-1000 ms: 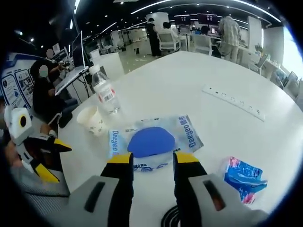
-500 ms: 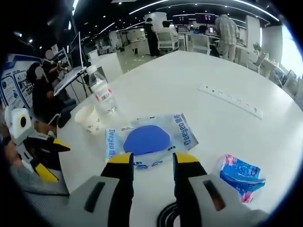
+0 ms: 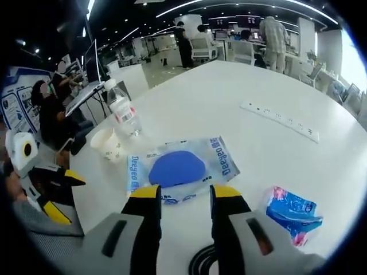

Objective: Arrange the tabletop items into an orderly group along one side of the table until the central work area is clear of visible clutter.

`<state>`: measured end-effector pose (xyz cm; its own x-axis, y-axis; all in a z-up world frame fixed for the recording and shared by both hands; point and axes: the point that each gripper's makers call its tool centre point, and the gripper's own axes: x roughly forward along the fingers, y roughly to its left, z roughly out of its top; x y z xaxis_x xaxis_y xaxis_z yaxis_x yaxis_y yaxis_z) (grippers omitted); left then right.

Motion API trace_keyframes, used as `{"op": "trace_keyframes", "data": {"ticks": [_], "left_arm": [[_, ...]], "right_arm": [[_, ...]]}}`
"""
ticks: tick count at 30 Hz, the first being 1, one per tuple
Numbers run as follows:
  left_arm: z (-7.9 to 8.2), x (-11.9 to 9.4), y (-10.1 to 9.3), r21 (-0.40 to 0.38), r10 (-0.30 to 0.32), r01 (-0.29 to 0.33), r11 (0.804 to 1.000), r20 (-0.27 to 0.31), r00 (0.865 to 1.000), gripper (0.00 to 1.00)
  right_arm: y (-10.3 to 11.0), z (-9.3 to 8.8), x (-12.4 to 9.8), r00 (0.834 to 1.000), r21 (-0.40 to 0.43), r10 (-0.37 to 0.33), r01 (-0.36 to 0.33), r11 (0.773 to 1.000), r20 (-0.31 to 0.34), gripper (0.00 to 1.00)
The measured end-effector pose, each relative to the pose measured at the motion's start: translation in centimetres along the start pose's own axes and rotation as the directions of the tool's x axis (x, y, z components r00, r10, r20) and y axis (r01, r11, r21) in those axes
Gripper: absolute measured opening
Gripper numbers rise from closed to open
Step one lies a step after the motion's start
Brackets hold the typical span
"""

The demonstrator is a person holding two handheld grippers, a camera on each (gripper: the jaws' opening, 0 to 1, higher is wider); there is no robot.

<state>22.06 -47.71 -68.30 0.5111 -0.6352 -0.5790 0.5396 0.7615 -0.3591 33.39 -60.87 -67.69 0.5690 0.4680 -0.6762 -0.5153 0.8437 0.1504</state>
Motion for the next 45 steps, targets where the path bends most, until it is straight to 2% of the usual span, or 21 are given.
{"op": "trace_keyframes", "data": {"ticks": [5,8,11,16,22,25,26,27,28,32,33,35,38,40,45], "left_arm": [[0.8,0.1,-0.2,0.014,-0.006,0.006,1.0,0.027,1.0,0.57],[0.6,0.4,0.3,-0.061,-0.001,0.003,0.998,0.035,0.999,0.57],[0.8,0.5,0.9,-0.063,0.033,-0.031,0.998,0.04,0.999,0.57],[1.5,1.7,2.3,-0.24,0.098,-0.075,0.968,0.084,0.992,0.56],[2.2,4.1,2.8,-0.257,0.123,-0.097,0.962,0.083,0.989,0.55],[2.6,5.2,3.2,-0.299,0.135,-0.104,0.949,0.086,0.987,0.54],[2.6,5.4,3.2,-0.305,0.138,-0.106,0.947,0.085,0.987,0.54],[2.7,5.8,3.3,-0.313,0.139,-0.107,0.944,0.081,0.987,0.54],[2.8,6.3,3.3,-0.325,0.135,-0.102,0.94,0.08,0.988,0.54],[2.6,7.2,4.2,-0.343,0.175,-0.147,0.928,0.052,0.983,0.54],[2.6,7.1,4.2,-0.361,0.188,-0.158,0.919,0.05,0.981,0.54],[2.5,7.4,4.9,-0.373,0.216,-0.187,0.909,0.037,0.976,0.52],[2.2,7.6,5.2,-0.376,0.239,-0.219,0.9,0.007,0.971,0.51],[2.1,7.9,5.6,-0.401,0.257,-0.234,0.886,0.002,0.966,0.49],[2.4,8.9,5.5,-0.39,0.255,-0.234,0.89,0.001,0.967,0.44]], "right_arm": [[-0.1,0.2,0.3,1.0,-0.001,0.007,-0.007,1.0,-0.008,0.34],[-0.3,0.7,0.6,1.0,0.0,0.004,-0.004,1.0,-0.011,0.34],[-0.4,1.3,1.0,1.0,-0.001,0.007,-0.007,1.0,-0.007,0.34],[-2.5,1.7,3.6,1.0,-0.016,-0.003,0.002,1.0,-0.026,0.34],[-5.3,1.6,5.2,0.996,-0.038,-0.039,0.036,0.999,-0.076,0.35],[-6.5,1.8,5.4,0.994,-0.052,-0.056,0.051,0.997,-0.092,0.35],[-6.6,1.8,5.3,0.993,-0.067,-0.063,0.057,0.996,-0.099,0.34],[-7.3,1.5,5.4,0.989,-0.131,-0.08,0.064,0.989,-0.125,0.34],[-7.7,1.4,5.4,0.985,-0.155,-0.092,0.069,0.985,-0.143,0.34],[-7.7,1.0,6.1,0.986,-0.136,-0.067,0.046,0.99,-0.154,0.34],[-7.7,0.8,6.2,0.985,-0.135,-0.066,0.044,0.99,-0.16,0.34],[-7.5,0.0,6.5,0.979,-0.16,-0.073,0.042,0.986,-0.189,0.34],[-7.4,-0.3,6.7,0.977,-0.194,-0.088,0.05,0.98,-0.192,0.32],[-7.1,-0.7,7.0,0.977,-0.179,-0.082,0.047,0.983,-0.195,0.3],[-6.9,-1.3,7.5,0.975,-0.156,-0.086,0.055,0.986,-0.203,0.29]]}}
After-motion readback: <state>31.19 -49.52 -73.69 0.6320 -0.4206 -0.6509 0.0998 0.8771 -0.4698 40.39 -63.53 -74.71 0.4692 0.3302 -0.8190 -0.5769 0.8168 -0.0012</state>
